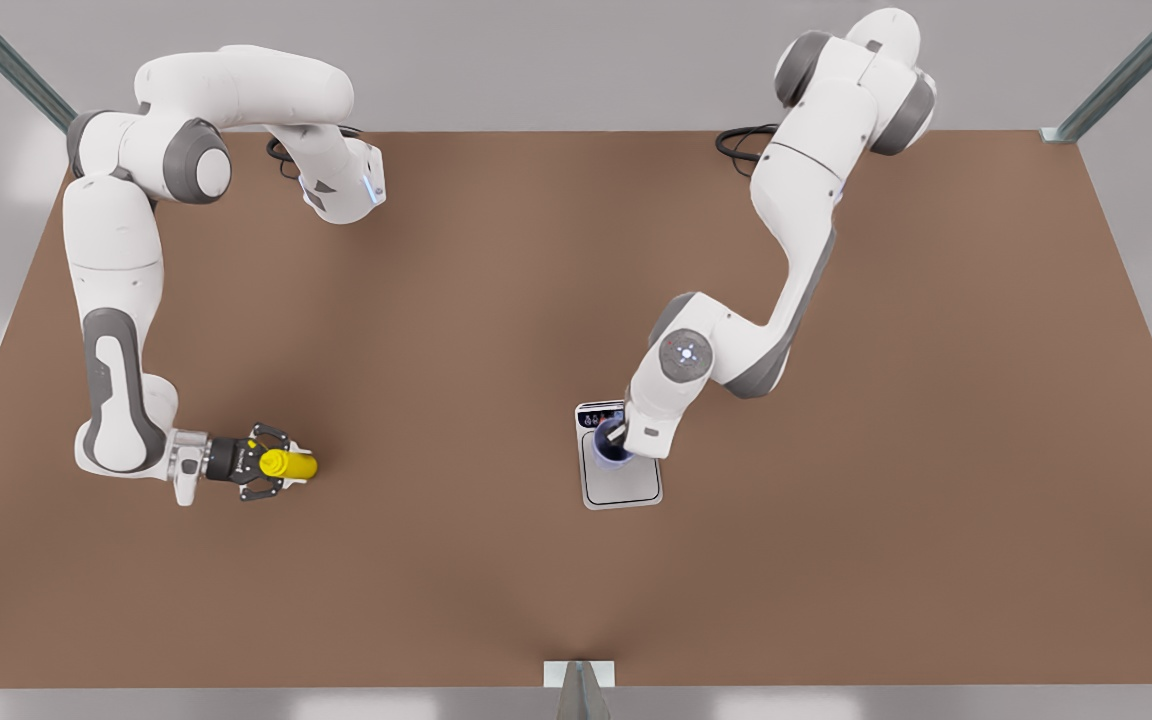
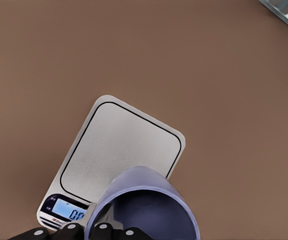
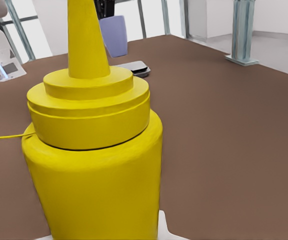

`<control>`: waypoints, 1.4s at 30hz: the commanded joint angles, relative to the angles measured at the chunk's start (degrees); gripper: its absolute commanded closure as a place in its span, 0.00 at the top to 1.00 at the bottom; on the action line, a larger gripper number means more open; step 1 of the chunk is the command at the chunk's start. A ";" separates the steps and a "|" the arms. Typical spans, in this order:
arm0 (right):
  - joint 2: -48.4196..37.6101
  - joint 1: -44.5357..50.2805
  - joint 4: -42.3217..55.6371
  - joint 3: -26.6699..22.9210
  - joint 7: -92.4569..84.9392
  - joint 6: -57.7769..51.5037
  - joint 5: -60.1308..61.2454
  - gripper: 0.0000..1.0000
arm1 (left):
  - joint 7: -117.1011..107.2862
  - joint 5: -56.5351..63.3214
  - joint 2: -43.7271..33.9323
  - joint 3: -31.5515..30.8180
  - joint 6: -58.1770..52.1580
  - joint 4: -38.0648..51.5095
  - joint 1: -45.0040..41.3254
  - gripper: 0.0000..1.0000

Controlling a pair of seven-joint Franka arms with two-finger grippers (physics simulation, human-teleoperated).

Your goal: Move cup to the weight, pick up sauce bottle, pour sauce

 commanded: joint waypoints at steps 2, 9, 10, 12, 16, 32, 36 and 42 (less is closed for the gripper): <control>-0.23 0.00 0.00 0.00 0.19 0.01 0.02 0.57 | 0.07 -1.31 0.86 0.00 0.16 0.36 0.00 0.21; -5.14 0.53 1.66 -0.17 5.90 -0.44 -0.24 0.57 | -1.69 -0.79 4.20 0.26 0.16 3.79 -1.32 0.49; -6.73 0.97 2.54 -0.26 9.85 -0.17 -0.85 0.57 | -1.78 0.36 4.20 0.26 0.07 3.79 -1.32 0.49; -9.36 3.33 4.56 -0.52 17.66 0.18 -3.40 0.57 | -1.69 0.36 4.11 0.26 0.07 3.79 -1.32 0.59; -15.51 10.10 7.73 -0.44 36.03 8.43 -15.35 0.57 | -1.95 0.62 3.58 0.26 -0.54 3.79 -1.32 0.93; -16.84 40.42 12.04 0.00 74.81 21.19 -54.81 0.57 | 56.31 -5.88 -18.81 26.72 -31.75 -0.68 5.80 1.00; -14.55 49.21 12.83 0.00 85.42 20.92 -71.24 0.57 | 62.03 0.88 -33.68 13.97 -27.09 -13.97 20.65 1.00; -9.81 54.93 19.16 -0.35 91.07 20.31 -86.63 0.57 | 61.41 4.31 -31.13 9.84 -26.12 -13.26 23.91 1.00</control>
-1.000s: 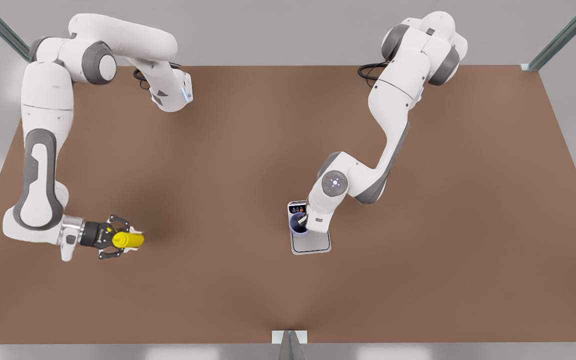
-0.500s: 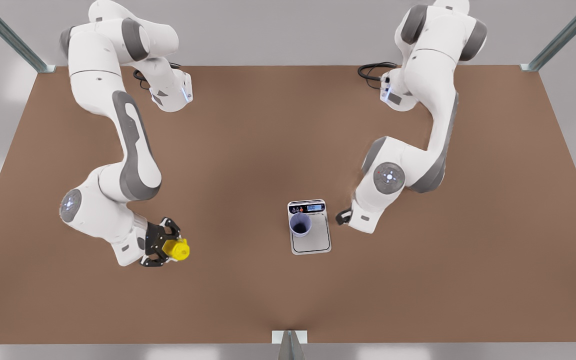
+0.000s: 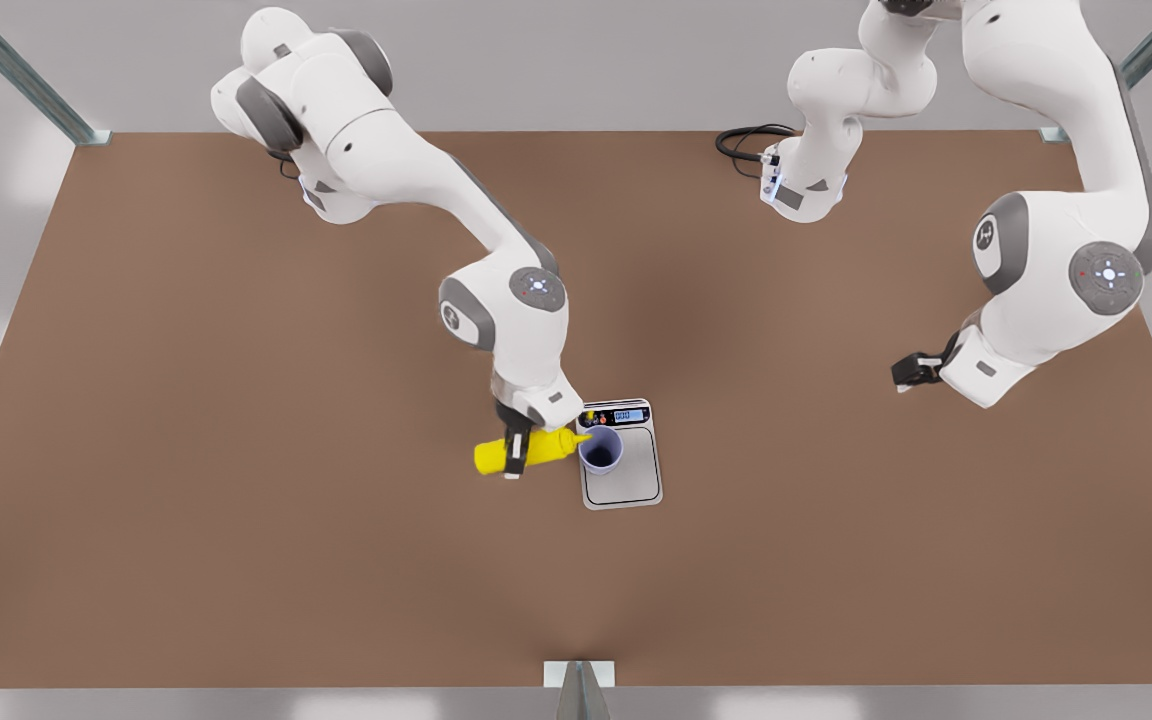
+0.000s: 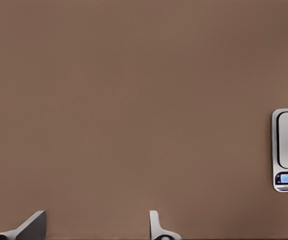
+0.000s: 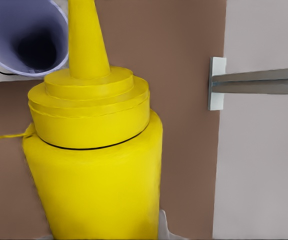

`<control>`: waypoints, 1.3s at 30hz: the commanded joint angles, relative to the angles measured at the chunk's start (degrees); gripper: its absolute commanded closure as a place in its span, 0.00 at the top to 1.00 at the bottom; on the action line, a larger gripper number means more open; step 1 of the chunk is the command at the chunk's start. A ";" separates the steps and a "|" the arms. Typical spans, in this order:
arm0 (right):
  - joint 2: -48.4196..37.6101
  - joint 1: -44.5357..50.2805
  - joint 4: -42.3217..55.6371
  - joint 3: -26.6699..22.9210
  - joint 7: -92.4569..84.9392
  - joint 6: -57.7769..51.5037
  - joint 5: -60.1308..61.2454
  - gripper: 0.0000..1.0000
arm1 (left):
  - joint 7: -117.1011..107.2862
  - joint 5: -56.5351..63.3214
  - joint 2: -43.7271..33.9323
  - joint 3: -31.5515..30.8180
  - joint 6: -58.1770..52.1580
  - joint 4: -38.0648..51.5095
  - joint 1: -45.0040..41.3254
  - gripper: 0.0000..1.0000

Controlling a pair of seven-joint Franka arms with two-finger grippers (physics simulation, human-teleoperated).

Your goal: Move cup to the weight, pick up sauce bottle, pour sauce

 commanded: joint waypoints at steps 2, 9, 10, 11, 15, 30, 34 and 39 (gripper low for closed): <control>0.64 0.99 0.01 0.00 0.04 -0.62 -5.05 0.57 | -0.01 1.18 0.09 -0.09 -0.14 0.00 -0.22 1.00; 2.57 4.76 -0.08 0.18 -0.76 -3.96 -19.98 0.57 | -0.09 1.09 0.79 -0.09 0.39 0.00 -0.31 1.00; 3.36 5.47 -0.08 0.18 -0.84 -5.01 -21.23 0.57 | -0.18 1.09 0.79 -0.09 0.21 0.00 -0.31 1.00; 3.98 5.48 -0.08 0.17 -0.84 -5.02 -22.36 0.57 | -0.18 1.09 0.79 -0.09 0.21 0.00 -0.31 1.00; 4.94 6.27 -0.43 0.18 -0.93 -5.19 -25.79 0.57 | -0.01 1.00 0.79 -0.09 -0.05 0.00 -0.31 1.00; 9.95 6.35 3.61 -0.88 -2.34 -5.63 -35.29 0.57 | -0.01 0.39 1.40 -0.18 0.12 0.00 -0.84 1.00; 10.74 7.15 3.53 -0.70 -2.42 -7.21 -38.19 0.57 | -0.09 0.39 1.40 -0.18 0.12 0.00 -0.84 1.00; 11.71 7.85 3.61 -0.70 -1.99 -7.21 -38.28 0.57 | -0.09 0.39 1.40 -0.18 0.12 0.00 -0.84 1.00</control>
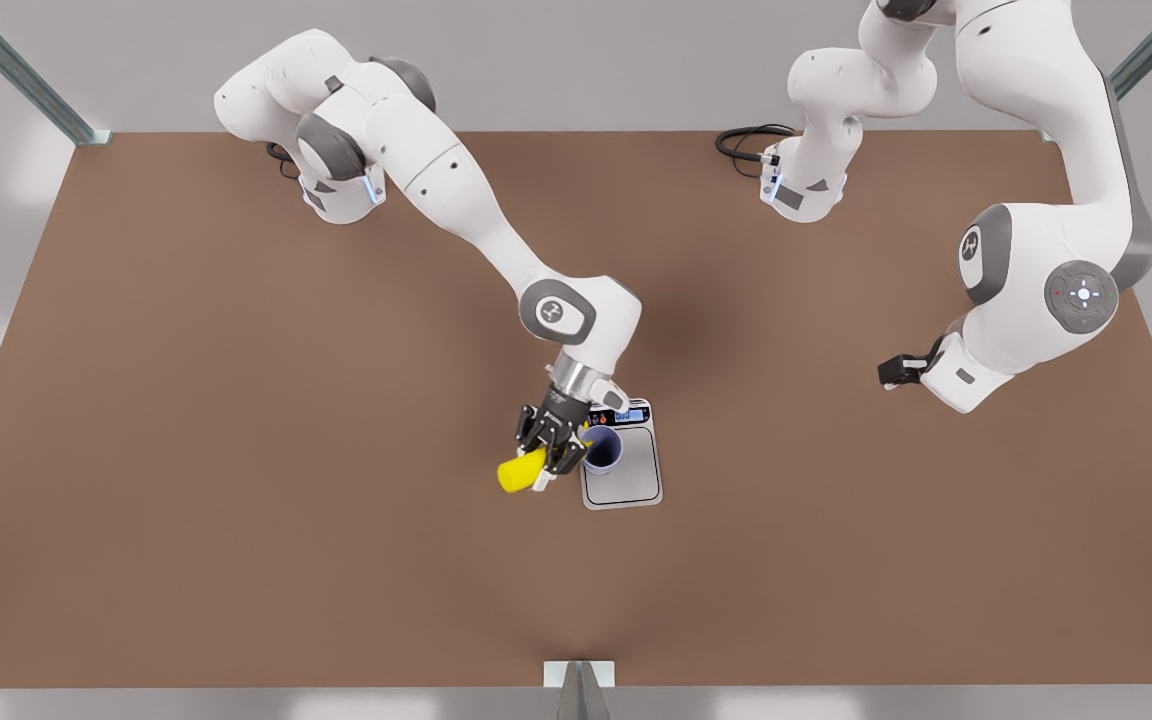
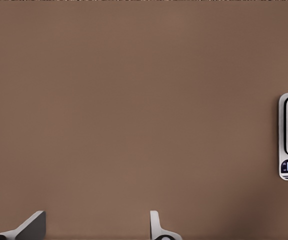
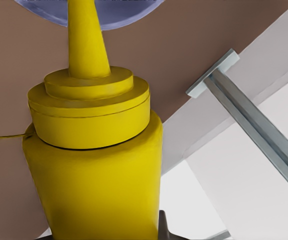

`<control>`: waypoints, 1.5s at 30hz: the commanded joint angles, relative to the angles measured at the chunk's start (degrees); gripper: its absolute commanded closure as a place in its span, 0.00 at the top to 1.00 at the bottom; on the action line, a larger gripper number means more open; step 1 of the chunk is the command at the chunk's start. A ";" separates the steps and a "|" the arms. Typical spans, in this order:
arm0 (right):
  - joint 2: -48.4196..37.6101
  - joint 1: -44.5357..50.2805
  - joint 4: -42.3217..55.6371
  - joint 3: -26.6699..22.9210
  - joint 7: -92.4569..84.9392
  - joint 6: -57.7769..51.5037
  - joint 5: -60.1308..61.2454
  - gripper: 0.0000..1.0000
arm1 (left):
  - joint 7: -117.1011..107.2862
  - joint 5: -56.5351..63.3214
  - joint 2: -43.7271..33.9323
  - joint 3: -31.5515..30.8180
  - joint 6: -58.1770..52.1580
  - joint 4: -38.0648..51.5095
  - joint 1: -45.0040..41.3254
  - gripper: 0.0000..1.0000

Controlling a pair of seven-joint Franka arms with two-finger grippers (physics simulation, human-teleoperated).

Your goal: Move cup to the weight, pick up sauce bottle, pour sauce

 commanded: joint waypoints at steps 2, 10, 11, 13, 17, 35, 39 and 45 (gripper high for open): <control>0.00 0.00 0.00 -0.01 0.11 0.01 -0.05 0.57 | 0.00 0.00 0.00 0.00 0.05 0.00 0.00 1.00; -0.36 -0.09 0.70 0.08 -0.24 -0.17 0.48 0.57 | 0.00 0.00 0.44 0.00 0.05 0.44 -0.09 1.00; -0.53 -0.44 0.88 0.26 -0.24 -0.17 2.14 0.57 | 0.00 0.00 0.44 0.00 0.05 0.44 -0.09 1.00; -1.76 -0.79 1.23 0.17 -0.33 -0.08 8.20 0.57 | 0.00 -0.44 0.79 0.00 -0.12 0.79 -0.17 1.00; -4.75 -5.45 1.14 0.43 -1.55 1.06 22.44 0.57 | -0.26 -0.70 0.96 0.00 -0.12 1.32 -0.44 1.00; -9.41 -30.67 -3.07 2.19 -43.48 3.43 91.09 0.57 | -0.26 -0.79 1.40 0.00 0.14 1.32 -0.61 1.00; -8.79 -36.21 -4.83 2.28 -50.34 -0.43 102.95 0.57 | -0.26 -0.79 1.40 0.00 0.14 1.41 -0.61 1.00; -7.04 -41.84 -11.77 2.37 -70.90 -4.74 116.31 0.57 | -0.26 -0.79 1.58 0.00 0.23 1.32 -0.61 1.00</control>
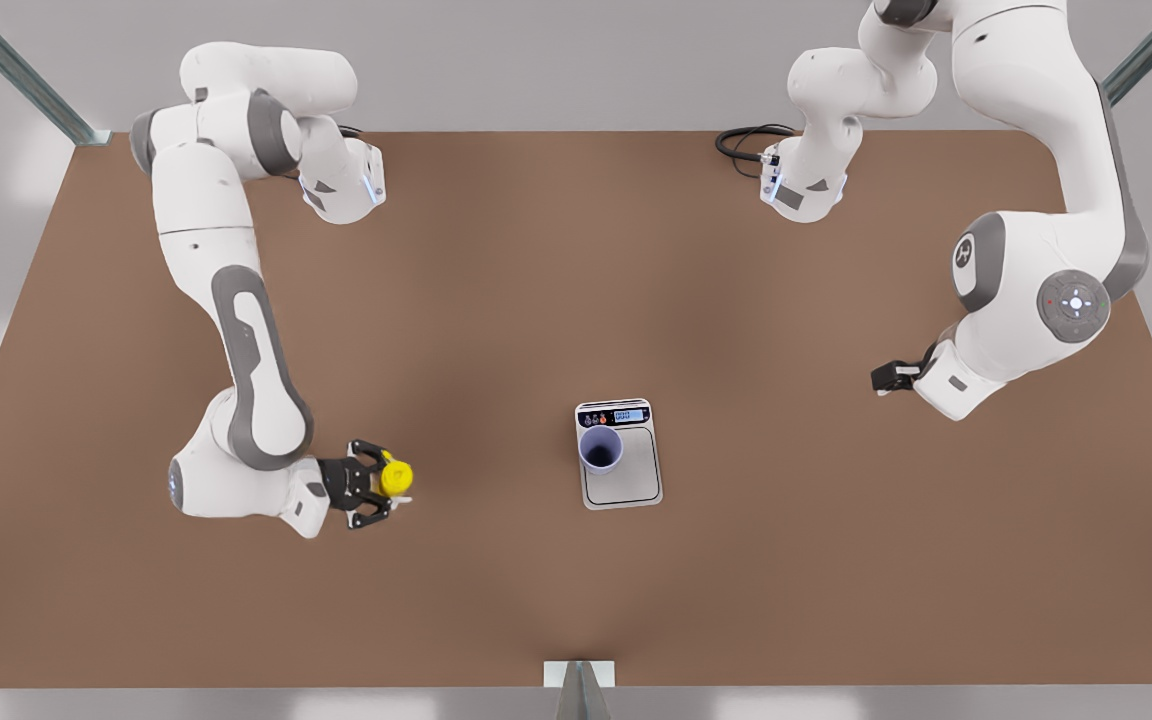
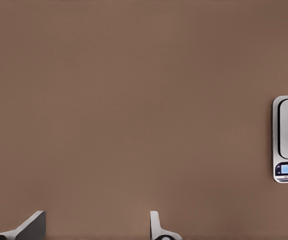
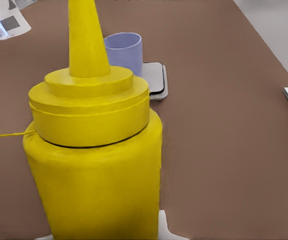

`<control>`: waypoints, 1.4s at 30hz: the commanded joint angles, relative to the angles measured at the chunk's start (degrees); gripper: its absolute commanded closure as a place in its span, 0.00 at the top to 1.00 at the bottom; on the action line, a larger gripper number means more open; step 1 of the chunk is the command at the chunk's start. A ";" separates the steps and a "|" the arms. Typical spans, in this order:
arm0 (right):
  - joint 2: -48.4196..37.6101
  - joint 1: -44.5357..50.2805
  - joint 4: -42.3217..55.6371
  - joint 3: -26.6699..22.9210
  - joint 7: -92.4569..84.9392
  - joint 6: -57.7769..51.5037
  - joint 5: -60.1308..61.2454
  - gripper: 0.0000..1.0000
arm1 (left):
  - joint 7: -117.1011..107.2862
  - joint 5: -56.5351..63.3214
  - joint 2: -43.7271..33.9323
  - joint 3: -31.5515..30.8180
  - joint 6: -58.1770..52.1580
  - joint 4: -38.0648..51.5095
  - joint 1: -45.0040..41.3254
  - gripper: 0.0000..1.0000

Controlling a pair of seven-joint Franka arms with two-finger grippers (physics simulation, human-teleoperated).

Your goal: Move cup to the weight, pick up sauce bottle, pour sauce

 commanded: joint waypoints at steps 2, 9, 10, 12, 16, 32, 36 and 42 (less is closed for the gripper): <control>0.43 -0.26 -0.97 -0.01 -2.62 -0.68 2.66 0.57 | 0.00 0.01 0.00 0.00 0.00 -0.05 0.00 1.00; 4.39 -1.58 -4.49 -0.01 -7.81 -2.61 10.83 0.57 | 0.00 0.01 0.00 0.00 0.00 0.04 0.00 1.00; 4.65 -1.58 -4.49 -0.01 -8.16 -2.17 10.92 0.57 | 0.00 0.01 0.00 0.00 0.00 0.04 0.00 1.00; 4.91 -1.49 -4.40 -0.01 -9.83 -1.56 11.01 0.57 | 0.00 0.01 0.00 0.00 0.00 0.04 0.09 1.00; 5.79 -1.14 -4.40 -0.01 -12.03 -1.47 12.33 0.57 | 0.00 0.01 0.44 0.00 -0.09 0.65 0.00 1.00; 7.29 -0.96 -4.23 -0.01 -14.22 -0.41 13.82 0.75 | -0.09 0.01 0.79 0.00 0.09 0.65 -0.09 1.00; 7.38 -0.96 -4.23 -0.01 -14.22 -0.41 13.82 0.76 | 0.00 0.01 0.88 0.00 0.35 0.65 -0.09 1.00; 7.29 -1.14 -4.31 -0.01 -13.87 -0.50 13.91 1.00 | 0.00 0.01 0.79 0.00 0.26 0.56 -0.09 1.00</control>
